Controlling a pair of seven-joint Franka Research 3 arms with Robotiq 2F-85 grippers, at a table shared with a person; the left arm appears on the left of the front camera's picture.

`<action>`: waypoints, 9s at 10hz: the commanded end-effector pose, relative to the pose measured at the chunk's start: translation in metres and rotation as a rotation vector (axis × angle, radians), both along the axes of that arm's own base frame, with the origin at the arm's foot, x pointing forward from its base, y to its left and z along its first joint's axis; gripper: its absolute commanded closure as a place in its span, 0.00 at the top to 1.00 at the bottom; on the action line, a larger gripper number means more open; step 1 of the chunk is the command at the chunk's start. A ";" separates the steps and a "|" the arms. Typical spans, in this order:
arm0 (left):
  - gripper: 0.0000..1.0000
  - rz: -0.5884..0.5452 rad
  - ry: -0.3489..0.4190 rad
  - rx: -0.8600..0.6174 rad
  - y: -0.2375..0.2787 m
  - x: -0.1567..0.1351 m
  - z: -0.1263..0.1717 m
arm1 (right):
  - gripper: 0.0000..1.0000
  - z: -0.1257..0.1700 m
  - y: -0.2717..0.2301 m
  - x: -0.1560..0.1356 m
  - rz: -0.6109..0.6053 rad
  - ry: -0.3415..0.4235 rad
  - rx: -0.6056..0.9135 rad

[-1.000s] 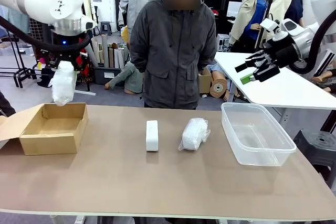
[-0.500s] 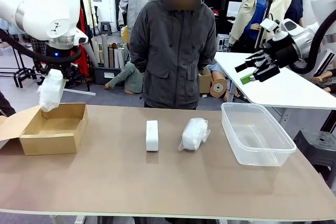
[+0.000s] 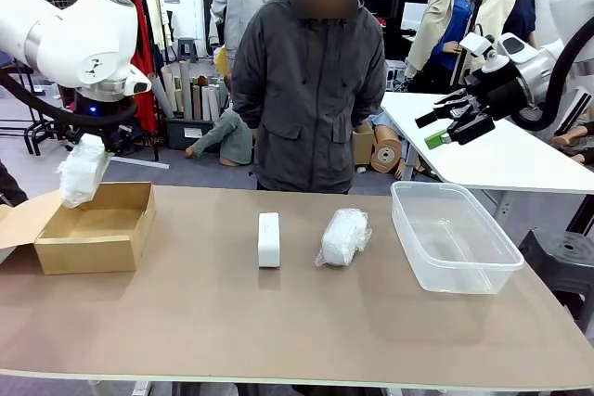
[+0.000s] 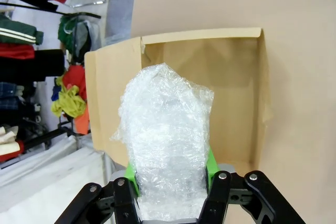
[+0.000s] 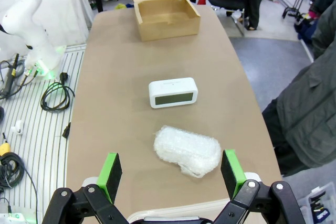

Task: Separate and place wrapped and unwrapped clocks.
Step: If the picked Digital clock is wrapped, place it in the Package Box ; if not, place it in the Organizing box, then pick up the Digital clock indicated by the person.

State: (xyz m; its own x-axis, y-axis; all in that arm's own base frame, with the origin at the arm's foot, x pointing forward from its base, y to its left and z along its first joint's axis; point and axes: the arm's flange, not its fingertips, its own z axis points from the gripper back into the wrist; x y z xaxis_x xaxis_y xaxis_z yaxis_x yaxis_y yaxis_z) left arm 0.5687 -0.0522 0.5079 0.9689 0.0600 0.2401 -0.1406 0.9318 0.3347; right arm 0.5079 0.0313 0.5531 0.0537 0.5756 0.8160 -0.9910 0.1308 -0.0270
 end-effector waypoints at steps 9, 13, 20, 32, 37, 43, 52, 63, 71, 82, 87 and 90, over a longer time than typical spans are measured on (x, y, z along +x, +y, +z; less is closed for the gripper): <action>0.00 -0.040 0.048 -0.062 0.012 0.005 -0.021 | 1.00 0.001 0.001 -0.002 0.001 -0.001 0.001; 0.00 -0.024 0.057 -0.151 0.032 0.004 -0.058 | 1.00 0.001 0.001 -0.002 0.001 -0.001 0.001; 0.00 0.001 -0.003 -0.161 0.062 0.016 -0.090 | 1.00 0.001 0.001 -0.002 0.001 -0.001 0.001; 0.00 0.005 0.013 -0.100 0.073 0.033 -0.129 | 1.00 0.001 0.001 -0.002 0.001 -0.001 0.001; 0.00 0.027 0.040 -0.074 0.076 0.037 -0.147 | 1.00 0.001 0.001 -0.002 0.001 -0.001 0.001; 0.26 0.025 0.061 -0.075 0.075 0.041 -0.152 | 1.00 0.001 0.001 -0.002 0.001 -0.001 0.001; 1.00 0.027 0.001 -0.116 0.078 0.036 -0.119 | 1.00 0.001 0.001 -0.002 0.001 -0.001 0.001; 1.00 0.041 -0.016 -0.198 0.080 0.029 -0.078 | 1.00 0.001 0.001 -0.002 0.001 -0.001 0.001; 1.00 0.041 -0.016 -0.198 0.080 0.029 -0.078 | 1.00 0.001 0.001 -0.002 0.001 -0.001 0.001; 1.00 -0.917 0.073 -0.712 0.064 -0.015 -0.001 | 1.00 0.001 0.001 -0.002 0.001 -0.001 0.001; 1.00 -1.459 -0.162 -0.822 0.064 -0.018 0.018 | 1.00 0.001 0.001 -0.002 0.001 -0.001 0.001; 1.00 -1.652 -0.335 -0.789 0.068 -0.020 0.038 | 1.00 0.001 0.001 -0.002 0.001 -0.001 0.001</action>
State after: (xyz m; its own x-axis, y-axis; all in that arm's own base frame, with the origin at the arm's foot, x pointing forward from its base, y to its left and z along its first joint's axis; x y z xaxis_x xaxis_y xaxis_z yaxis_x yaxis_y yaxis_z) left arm 0.5502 0.0111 0.5418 0.1369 -0.6338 0.7613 0.9888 0.1333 -0.0669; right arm 0.5079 0.0315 0.5530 0.0536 0.5757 0.8159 -0.9911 0.1305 -0.0269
